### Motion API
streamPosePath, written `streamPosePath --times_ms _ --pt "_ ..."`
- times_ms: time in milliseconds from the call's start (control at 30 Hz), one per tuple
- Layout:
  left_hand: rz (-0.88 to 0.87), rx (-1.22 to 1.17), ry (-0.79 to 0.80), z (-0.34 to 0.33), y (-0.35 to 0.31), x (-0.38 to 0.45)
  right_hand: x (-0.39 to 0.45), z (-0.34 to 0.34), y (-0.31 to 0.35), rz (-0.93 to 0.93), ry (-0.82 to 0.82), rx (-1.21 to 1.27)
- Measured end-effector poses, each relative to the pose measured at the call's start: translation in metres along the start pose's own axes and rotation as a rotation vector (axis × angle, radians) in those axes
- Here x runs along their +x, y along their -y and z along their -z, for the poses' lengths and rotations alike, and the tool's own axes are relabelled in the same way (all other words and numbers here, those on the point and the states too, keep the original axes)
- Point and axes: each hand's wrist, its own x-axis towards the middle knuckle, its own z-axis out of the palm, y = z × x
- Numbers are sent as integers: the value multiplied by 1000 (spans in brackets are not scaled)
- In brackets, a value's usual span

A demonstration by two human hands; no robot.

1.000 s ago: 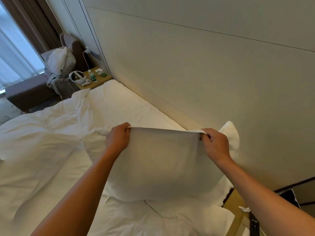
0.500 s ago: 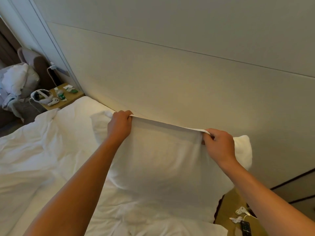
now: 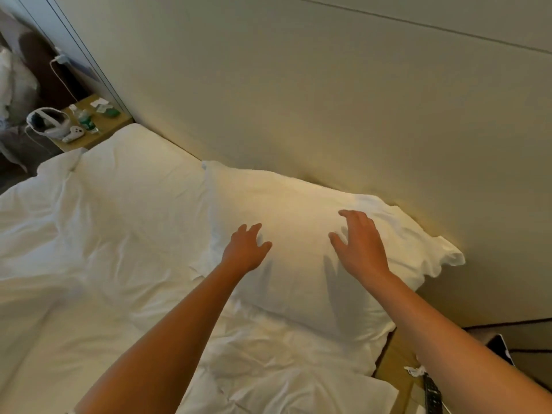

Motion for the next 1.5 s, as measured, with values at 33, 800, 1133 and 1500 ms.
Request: streamPosePath --times_ms 33,800,1133,1500 --pt "11 0 19 -4 1 5 13 -7 2 8 32 -26" --pt "65 -149 -95 -82 40 20 133 -130 -2 301 254 -228" --pt "154 -234 -94 -67 59 -55 46 -102 62 362 172 -54" --pt "79 -325 -194 1 42 -52 58 -49 123 415 -18 187"
